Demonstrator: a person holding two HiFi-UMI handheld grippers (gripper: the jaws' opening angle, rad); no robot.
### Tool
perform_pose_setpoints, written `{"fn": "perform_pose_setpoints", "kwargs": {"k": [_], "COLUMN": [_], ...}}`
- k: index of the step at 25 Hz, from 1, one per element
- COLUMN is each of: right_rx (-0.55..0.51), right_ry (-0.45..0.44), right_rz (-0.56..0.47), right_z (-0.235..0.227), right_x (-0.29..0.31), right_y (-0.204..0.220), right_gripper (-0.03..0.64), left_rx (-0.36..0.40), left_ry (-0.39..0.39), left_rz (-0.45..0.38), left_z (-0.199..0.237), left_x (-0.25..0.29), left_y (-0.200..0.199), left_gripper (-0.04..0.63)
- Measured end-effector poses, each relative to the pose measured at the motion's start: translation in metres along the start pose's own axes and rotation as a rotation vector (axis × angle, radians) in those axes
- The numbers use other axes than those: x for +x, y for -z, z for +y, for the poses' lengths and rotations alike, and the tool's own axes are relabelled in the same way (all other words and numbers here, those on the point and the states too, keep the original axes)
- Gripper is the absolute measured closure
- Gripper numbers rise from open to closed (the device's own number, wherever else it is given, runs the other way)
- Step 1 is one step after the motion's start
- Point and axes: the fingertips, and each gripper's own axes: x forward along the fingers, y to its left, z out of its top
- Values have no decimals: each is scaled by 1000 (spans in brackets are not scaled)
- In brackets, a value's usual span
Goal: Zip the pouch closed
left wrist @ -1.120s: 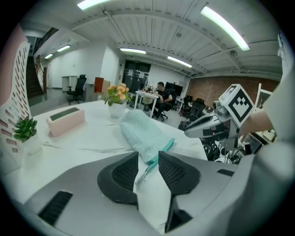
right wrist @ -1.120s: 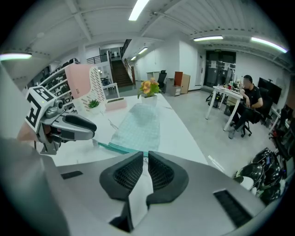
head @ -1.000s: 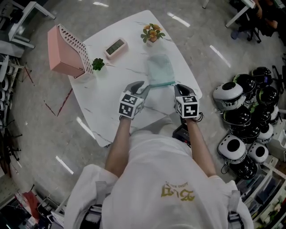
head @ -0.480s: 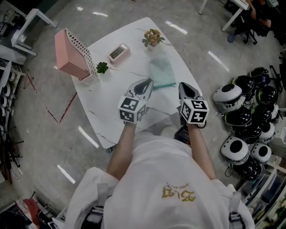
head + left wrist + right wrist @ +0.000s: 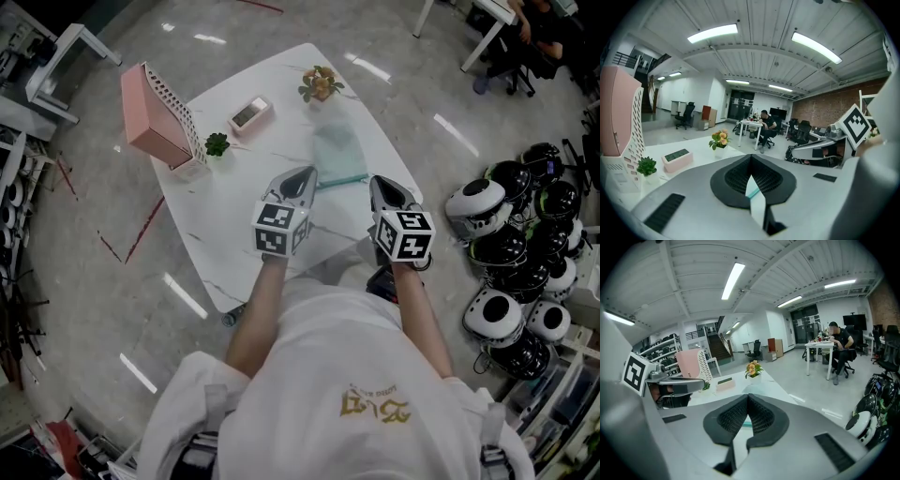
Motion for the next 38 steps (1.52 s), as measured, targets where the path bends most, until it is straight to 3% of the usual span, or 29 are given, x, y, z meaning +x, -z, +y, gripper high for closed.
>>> {"fn": "perform_pose_setpoints", "kwargs": {"k": [38], "right_rx": [-6], "right_ry": [14], "right_rz": [63], "right_z": [-11], "right_x": [7], "right_y": [18], "right_gripper": [604], "left_rx": [-8], "left_ry": [-7], "left_rz": [59], "left_z": [2], "left_x": [11], "left_y": [15], "left_gripper": [578]}}
